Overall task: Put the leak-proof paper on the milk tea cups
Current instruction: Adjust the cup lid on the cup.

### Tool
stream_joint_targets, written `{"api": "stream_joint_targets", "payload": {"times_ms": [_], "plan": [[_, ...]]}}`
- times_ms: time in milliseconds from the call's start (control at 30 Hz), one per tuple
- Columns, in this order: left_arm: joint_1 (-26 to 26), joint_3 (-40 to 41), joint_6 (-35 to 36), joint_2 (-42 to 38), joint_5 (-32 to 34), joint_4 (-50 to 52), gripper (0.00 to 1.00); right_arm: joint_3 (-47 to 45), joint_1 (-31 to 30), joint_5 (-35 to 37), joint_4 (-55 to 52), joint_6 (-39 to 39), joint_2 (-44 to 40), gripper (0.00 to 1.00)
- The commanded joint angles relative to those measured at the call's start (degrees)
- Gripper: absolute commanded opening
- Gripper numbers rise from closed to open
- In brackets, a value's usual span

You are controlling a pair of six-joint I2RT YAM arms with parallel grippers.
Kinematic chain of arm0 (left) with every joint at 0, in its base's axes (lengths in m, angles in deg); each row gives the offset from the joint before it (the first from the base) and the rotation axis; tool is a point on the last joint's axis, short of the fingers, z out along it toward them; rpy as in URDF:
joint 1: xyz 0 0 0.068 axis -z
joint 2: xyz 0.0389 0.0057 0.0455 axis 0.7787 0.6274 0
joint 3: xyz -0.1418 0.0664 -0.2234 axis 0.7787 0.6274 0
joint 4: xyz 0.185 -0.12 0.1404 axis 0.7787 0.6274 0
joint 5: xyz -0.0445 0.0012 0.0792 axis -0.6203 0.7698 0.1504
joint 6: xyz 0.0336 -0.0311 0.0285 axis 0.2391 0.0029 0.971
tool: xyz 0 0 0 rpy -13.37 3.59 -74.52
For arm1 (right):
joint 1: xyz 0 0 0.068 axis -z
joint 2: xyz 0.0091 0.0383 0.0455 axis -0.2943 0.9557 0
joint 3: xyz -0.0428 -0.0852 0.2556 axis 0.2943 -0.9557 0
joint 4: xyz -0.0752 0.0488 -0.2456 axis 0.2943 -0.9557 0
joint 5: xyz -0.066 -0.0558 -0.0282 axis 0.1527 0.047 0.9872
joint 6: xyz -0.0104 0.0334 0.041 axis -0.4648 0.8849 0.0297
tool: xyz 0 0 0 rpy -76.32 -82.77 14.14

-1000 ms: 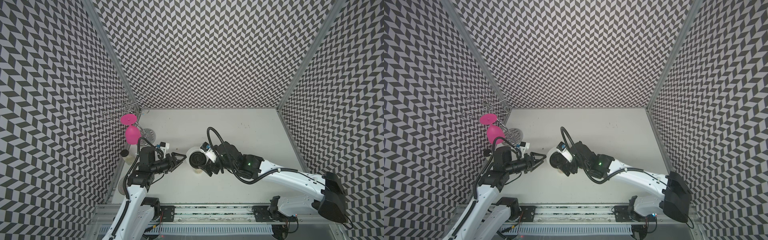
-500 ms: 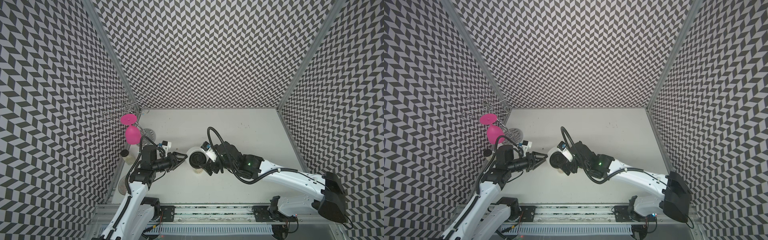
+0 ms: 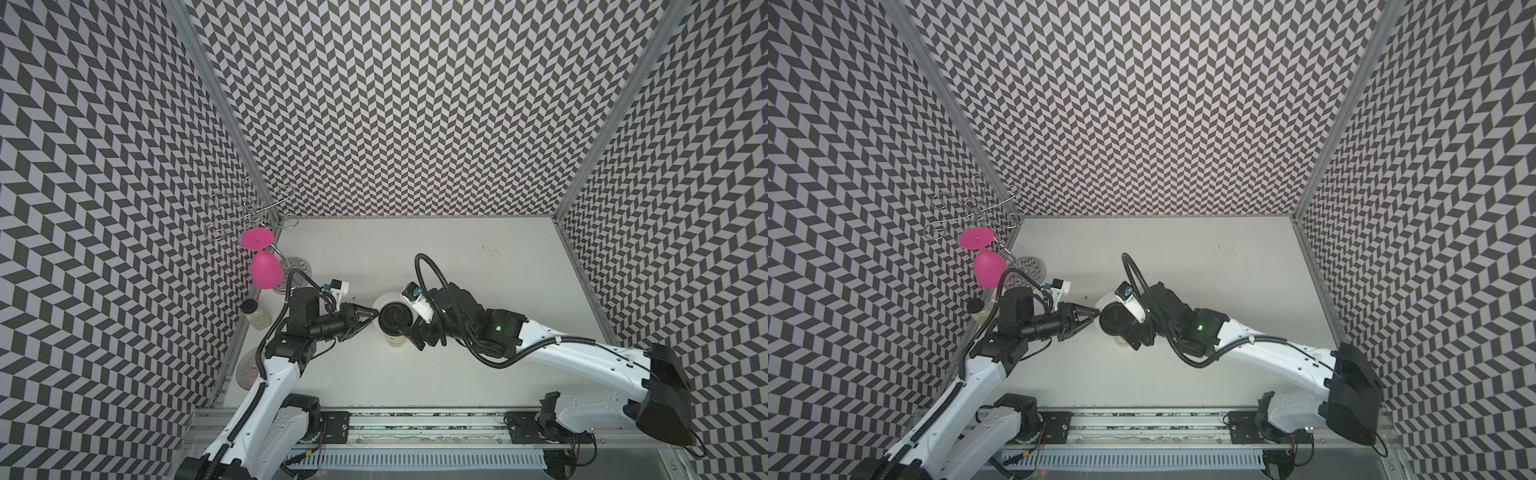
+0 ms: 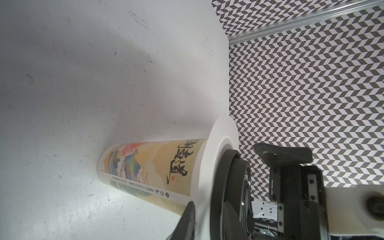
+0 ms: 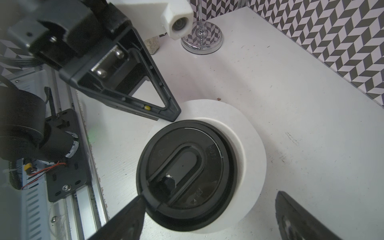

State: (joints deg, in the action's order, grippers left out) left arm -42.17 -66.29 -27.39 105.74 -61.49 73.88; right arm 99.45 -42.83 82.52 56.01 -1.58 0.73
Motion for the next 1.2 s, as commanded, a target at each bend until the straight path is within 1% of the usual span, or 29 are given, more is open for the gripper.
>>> {"api": "stream_joint_targets", "payload": {"times_ms": [0,500,1167], "plan": [[0.21,1.04,-0.28,-0.55,-0.59,-1.71,0.20,1.67,-0.35,0.88,3.42,0.17,0.14,0.95],[0.21,2.01,0.38,-2.33,-0.10,-0.19,0.13,2.25,-0.35,2.24,4.21,0.53,0.79,0.95],[0.25,2.11,1.52,-3.02,-0.82,1.02,0.10,3.22,-0.35,4.22,4.12,1.13,2.15,0.95]]}}
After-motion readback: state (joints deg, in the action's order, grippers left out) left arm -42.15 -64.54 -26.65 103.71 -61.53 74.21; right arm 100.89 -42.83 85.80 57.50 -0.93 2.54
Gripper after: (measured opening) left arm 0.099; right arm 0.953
